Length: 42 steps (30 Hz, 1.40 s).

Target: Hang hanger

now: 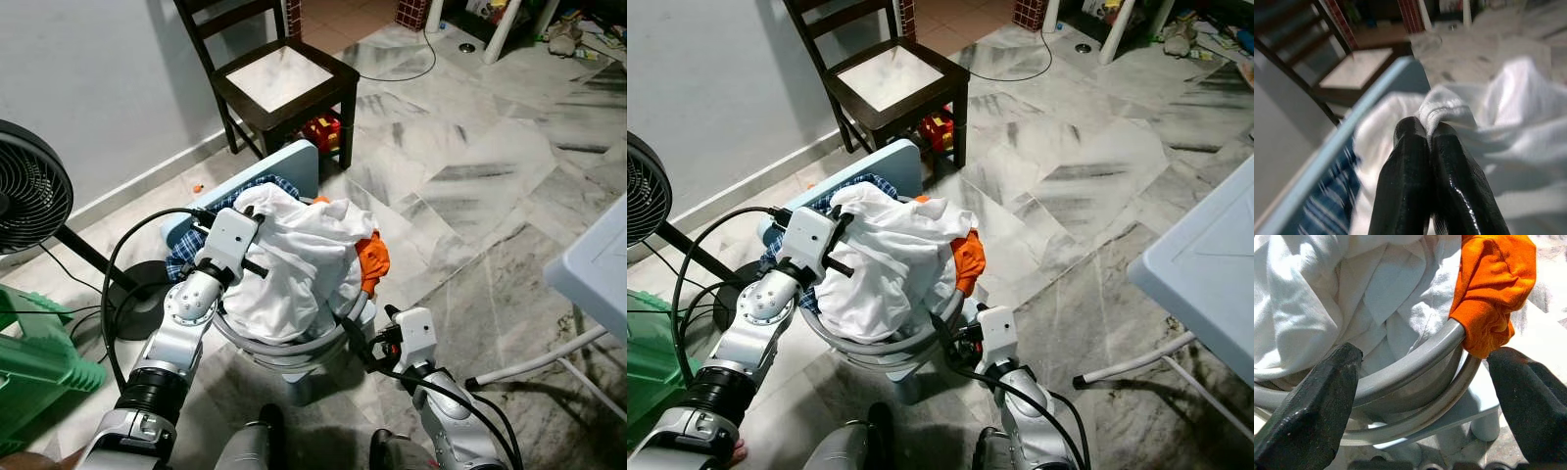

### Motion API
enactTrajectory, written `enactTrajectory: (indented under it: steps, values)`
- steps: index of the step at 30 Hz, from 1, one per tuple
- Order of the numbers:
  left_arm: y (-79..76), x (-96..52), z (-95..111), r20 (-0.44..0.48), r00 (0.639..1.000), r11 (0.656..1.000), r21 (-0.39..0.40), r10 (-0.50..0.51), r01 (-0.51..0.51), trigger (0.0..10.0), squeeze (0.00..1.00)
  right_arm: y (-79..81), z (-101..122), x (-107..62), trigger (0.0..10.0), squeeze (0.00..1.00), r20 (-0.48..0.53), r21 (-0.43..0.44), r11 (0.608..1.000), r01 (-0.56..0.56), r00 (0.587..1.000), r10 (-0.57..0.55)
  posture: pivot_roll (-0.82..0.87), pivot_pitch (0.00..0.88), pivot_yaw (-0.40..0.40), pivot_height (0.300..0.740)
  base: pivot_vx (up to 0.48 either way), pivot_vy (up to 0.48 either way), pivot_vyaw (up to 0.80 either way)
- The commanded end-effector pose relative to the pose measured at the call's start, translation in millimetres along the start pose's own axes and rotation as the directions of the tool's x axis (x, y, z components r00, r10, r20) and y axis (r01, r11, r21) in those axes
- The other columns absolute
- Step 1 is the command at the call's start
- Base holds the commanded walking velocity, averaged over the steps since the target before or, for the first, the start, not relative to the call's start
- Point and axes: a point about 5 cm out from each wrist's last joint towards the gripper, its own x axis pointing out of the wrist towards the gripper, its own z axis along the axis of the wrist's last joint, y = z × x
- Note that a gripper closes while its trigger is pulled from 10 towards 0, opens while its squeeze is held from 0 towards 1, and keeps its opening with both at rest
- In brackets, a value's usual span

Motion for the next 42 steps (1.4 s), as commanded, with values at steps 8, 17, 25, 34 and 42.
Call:
enactTrajectory:
  steps: [8,17,25,34,42]
  values:
    - [-18.6,-26.0,-33.9,-0.139,0.977,0.983,0.061,-0.164,0.174,10.0,1.00,0.3,-8.8,-5.7,10.0,0.00,-0.031,0.009,1.000,0.001,1.000,-0.001,-0.02,0.248,0.062,0.740,0.000,0.000,0.00]
    - [-2.1,-40.6,-26.3,-0.080,0.976,0.929,0.298,-0.205,0.219,10.0,1.00,2.0,-8.3,-4.0,10.0,0.00,-0.031,0.009,1.000,-0.008,0.999,0.008,0.00,0.252,0.061,0.740,0.000,0.000,0.00]
    - [15.7,-52.4,-19.6,-0.070,0.934,0.794,0.507,-0.351,0.337,10.0,1.00,2.7,-10.1,-4.3,10.0,0.00,-0.039,0.010,1.000,-0.013,0.999,0.013,0.01,0.257,0.064,0.740,0.000,0.000,0.00]
    - [48.0,-40.9,-2.5,-0.101,0.911,0.637,0.685,-0.400,0.355,10.0,0.87,3.4,-12.9,-6.4,10.0,0.00,-0.046,0.009,1.000,-0.014,0.999,0.015,0.01,0.257,0.066,0.740,0.000,0.000,0.00]
    - [56.4,-42.9,-17.3,-0.318,0.813,0.381,0.760,-0.488,0.526,10.0,0.00,2.6,-12.3,-5.6,10.0,0.00,-0.047,0.006,1.000,-0.016,0.999,0.016,0.01,0.255,0.066,0.740,0.000,0.000,0.00]
